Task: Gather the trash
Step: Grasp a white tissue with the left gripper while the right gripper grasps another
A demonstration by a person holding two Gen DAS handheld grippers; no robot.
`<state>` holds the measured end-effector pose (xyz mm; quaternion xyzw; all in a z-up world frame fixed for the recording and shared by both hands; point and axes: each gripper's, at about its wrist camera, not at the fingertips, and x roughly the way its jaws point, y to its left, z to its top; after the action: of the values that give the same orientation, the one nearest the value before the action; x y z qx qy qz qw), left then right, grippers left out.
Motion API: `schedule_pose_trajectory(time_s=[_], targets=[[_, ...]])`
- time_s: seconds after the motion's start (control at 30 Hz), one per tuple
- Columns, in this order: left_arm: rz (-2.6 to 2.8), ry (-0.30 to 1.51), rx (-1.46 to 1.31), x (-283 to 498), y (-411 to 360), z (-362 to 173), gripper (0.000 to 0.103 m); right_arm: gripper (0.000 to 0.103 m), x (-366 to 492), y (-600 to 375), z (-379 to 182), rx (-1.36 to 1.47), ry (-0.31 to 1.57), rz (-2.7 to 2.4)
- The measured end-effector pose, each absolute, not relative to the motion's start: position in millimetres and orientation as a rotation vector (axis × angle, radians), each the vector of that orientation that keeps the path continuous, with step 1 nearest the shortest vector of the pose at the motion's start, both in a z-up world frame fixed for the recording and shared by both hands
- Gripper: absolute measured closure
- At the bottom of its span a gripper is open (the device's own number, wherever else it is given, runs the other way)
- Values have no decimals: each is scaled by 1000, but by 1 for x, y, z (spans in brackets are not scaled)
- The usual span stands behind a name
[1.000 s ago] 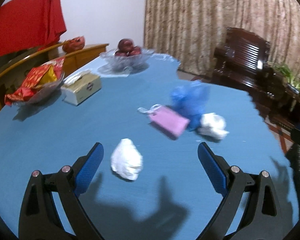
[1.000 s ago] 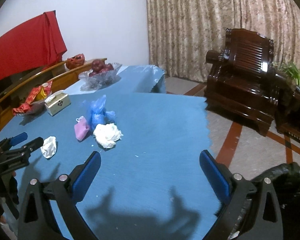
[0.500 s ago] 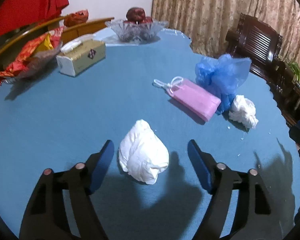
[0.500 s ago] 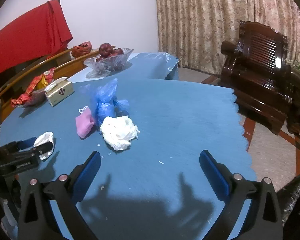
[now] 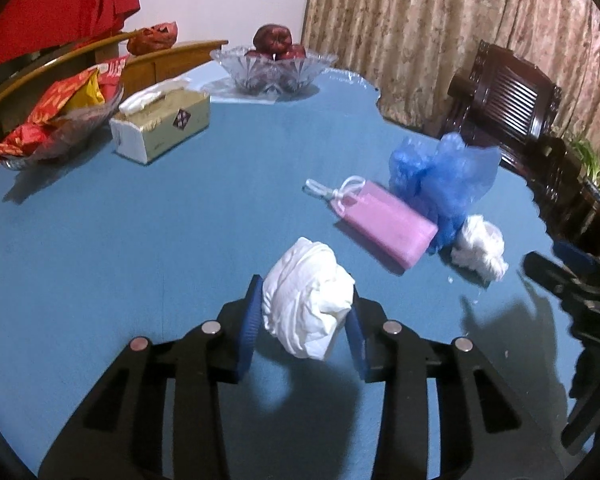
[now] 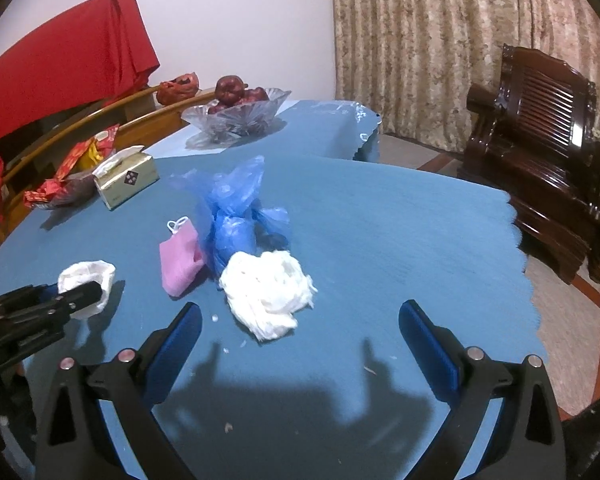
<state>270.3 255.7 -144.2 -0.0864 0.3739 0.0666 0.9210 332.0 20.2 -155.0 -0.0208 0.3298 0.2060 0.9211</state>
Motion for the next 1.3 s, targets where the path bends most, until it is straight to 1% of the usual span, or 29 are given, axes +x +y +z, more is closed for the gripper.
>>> schedule_pose_trajectory(time_s=[0.1, 0.2, 0.27, 0.37, 0.43, 0.47, 0.53, 0.57, 0.63, 0.77, 1.3], targets=[[136, 757, -181, 275, 255, -142, 66, 6, 340, 25, -158, -36, 691, 427], [133, 751, -186, 277, 253, -141, 66, 11, 349, 32, -164, -42, 718, 433], [131, 744, -182, 278, 251, -139, 66, 11, 356, 37, -167, -43, 738, 438], [126, 740, -183, 278, 250, -138, 66, 18, 364, 43, -174, -51, 772, 452], [122, 737, -184, 278, 248, -137, 66, 28, 368, 46, -178, -56, 798, 467], [120, 736, -183, 278, 247, -137, 66, 31, 368, 46, -180, -55, 807, 473], [114, 735, -182, 278, 244, -136, 66, 47, 368, 46, -180, -49, 814, 495], [111, 735, -181, 278, 243, -136, 66, 50, 367, 47, -180, -50, 815, 504], [106, 734, -179, 277, 241, -135, 66, 60, 364, 47, -179, -51, 813, 520], [101, 725, -174, 275, 236, -131, 66, 64, 356, 43, -174, -43, 802, 540], [38, 653, -133, 250, 185, -95, 66, 64, 300, -17, -119, 16, 687, 487]])
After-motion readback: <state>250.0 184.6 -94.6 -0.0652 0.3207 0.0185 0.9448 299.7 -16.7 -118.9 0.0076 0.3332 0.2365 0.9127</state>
